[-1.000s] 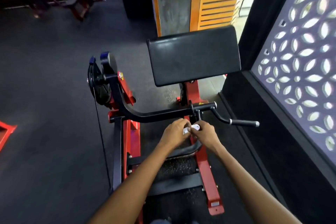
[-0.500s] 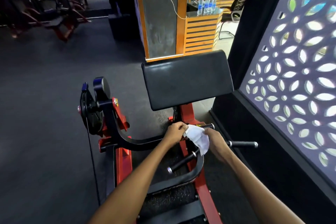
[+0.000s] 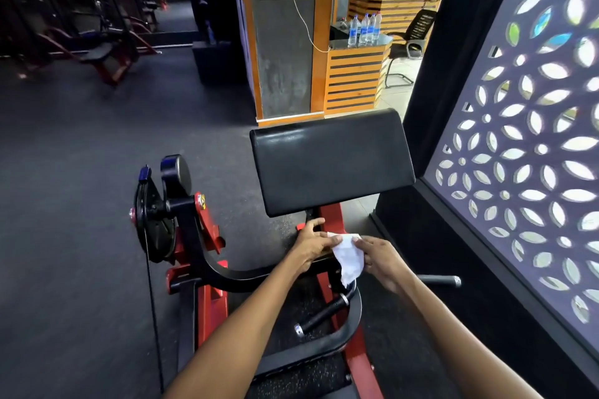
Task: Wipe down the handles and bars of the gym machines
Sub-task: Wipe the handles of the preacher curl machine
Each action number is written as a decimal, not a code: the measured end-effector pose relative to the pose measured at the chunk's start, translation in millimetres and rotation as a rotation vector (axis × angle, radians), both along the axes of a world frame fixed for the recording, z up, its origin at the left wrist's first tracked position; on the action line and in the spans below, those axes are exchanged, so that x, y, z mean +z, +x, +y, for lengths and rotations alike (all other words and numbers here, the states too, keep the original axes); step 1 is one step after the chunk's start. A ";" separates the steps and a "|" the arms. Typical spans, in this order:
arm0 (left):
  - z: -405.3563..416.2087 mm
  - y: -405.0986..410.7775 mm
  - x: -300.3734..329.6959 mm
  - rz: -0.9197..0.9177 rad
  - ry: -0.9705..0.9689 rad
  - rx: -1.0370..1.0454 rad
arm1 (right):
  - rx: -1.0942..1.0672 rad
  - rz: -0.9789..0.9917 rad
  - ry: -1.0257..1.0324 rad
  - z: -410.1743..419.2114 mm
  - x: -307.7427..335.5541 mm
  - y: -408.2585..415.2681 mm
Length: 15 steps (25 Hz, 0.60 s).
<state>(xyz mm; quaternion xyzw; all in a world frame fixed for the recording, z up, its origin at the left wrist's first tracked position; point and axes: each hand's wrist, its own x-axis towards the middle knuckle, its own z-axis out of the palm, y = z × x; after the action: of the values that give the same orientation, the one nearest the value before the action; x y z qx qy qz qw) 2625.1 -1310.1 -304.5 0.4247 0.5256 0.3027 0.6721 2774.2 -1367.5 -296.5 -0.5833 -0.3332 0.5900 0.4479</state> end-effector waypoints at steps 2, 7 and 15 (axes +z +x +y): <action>1.6 3.0 2.6 -0.034 -0.015 0.000 | -0.083 0.032 0.011 5.2 2.0 2.9; 4.2 6.2 0.1 0.122 0.101 -0.034 | -0.197 -0.038 0.092 14.8 3.5 5.5; 8.7 3.4 13.7 0.336 0.459 -0.043 | -0.068 -0.176 0.141 21.1 14.3 9.9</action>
<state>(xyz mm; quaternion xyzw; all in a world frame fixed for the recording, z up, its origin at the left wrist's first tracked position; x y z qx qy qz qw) 2628.6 -1301.4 -290.8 0.6213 0.5382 0.3248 0.4678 2784.1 -1346.4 -282.3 -0.6108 -0.3918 0.4962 0.4767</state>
